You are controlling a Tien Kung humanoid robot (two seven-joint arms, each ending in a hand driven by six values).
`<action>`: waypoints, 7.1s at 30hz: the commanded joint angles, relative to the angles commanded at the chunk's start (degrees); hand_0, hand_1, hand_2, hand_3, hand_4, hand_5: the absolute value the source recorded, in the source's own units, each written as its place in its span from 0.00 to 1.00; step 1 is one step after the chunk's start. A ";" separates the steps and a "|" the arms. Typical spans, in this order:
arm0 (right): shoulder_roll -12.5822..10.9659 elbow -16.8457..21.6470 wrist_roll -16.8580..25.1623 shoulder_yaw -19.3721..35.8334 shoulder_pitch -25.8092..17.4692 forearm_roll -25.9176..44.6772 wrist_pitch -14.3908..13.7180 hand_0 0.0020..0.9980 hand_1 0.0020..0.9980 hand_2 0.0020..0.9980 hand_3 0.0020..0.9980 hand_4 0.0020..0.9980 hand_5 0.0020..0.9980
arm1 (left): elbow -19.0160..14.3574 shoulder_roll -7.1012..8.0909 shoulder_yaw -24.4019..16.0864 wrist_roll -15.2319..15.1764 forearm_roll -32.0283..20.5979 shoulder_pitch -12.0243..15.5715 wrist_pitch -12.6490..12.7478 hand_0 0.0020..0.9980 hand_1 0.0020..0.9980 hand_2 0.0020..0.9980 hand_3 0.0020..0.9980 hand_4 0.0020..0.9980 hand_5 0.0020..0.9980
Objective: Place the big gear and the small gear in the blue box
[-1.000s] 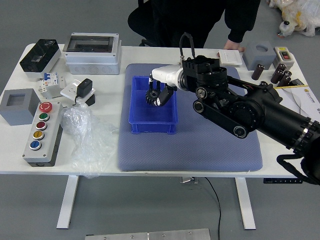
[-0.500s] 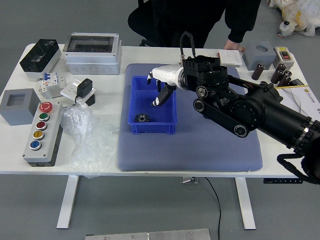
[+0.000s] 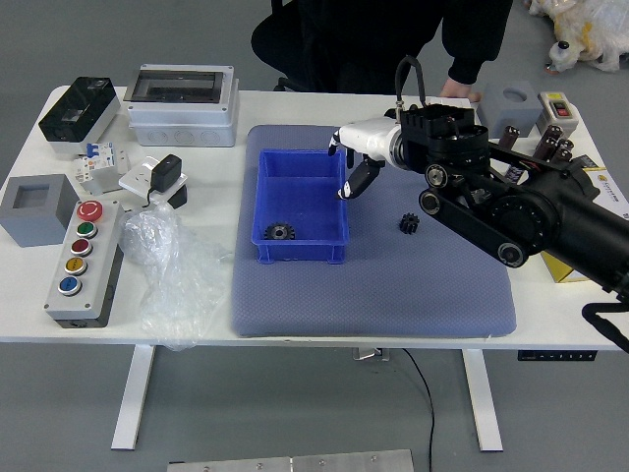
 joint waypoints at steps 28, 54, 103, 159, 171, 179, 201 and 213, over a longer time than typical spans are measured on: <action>-7.38 0.18 0.41 1.40 -5.37 0.00 -0.74 0.51 0.53 0.64 0.76 0.81 0.32 | -0.04 -0.44 -2.49 -0.15 0.95 0.99 -0.03 0.86 0.83 0.83 0.78 0.60 0.37; -5.66 -2.39 2.13 2.26 -8.40 0.70 -4.29 0.53 0.54 0.66 0.70 0.76 0.27 | -0.05 -0.80 -2.05 -0.19 0.99 0.71 -0.05 0.86 0.83 0.83 0.78 0.60 0.37; -4.28 -6.67 3.21 0.71 -9.52 0.69 -4.67 0.51 0.54 0.71 0.70 0.72 0.04 | -0.03 -1.26 -2.09 -0.09 1.05 0.93 -0.02 0.86 0.83 0.83 0.78 0.60 0.37; -3.15 -7.68 4.51 2.34 -11.90 -1.28 -9.84 0.50 0.37 0.48 0.60 0.63 0.02 | -0.03 -2.04 -2.22 -0.11 1.01 1.04 -0.06 0.86 0.83 0.83 0.78 0.60 0.37; -3.32 -7.08 4.30 2.14 -11.42 -1.19 -9.83 0.50 0.36 0.47 0.60 0.60 0.03 | -0.02 -1.91 -1.97 -0.09 1.01 0.98 -0.05 0.86 0.83 0.83 0.78 0.60 0.37; -4.25 -5.77 3.78 3.33 -11.29 -2.07 -9.52 0.50 0.36 0.47 0.60 0.58 0.03 | -0.02 -1.79 -2.09 -0.08 1.08 1.31 -0.06 0.86 0.83 0.83 0.78 0.60 0.37; -8.64 1.27 1.57 5.42 -8.28 -5.35 -7.06 0.51 0.37 0.47 0.60 0.55 0.04 | -0.04 -1.04 -2.62 -0.06 1.33 1.80 -0.18 0.86 0.83 0.83 0.78 0.60 0.37; -7.32 4.34 0.76 4.60 -5.52 -6.67 -5.84 0.51 0.37 0.47 0.61 0.54 0.04 | -0.04 -0.77 -2.35 -0.05 1.24 2.08 -0.23 0.86 0.83 0.83 0.78 0.60 0.37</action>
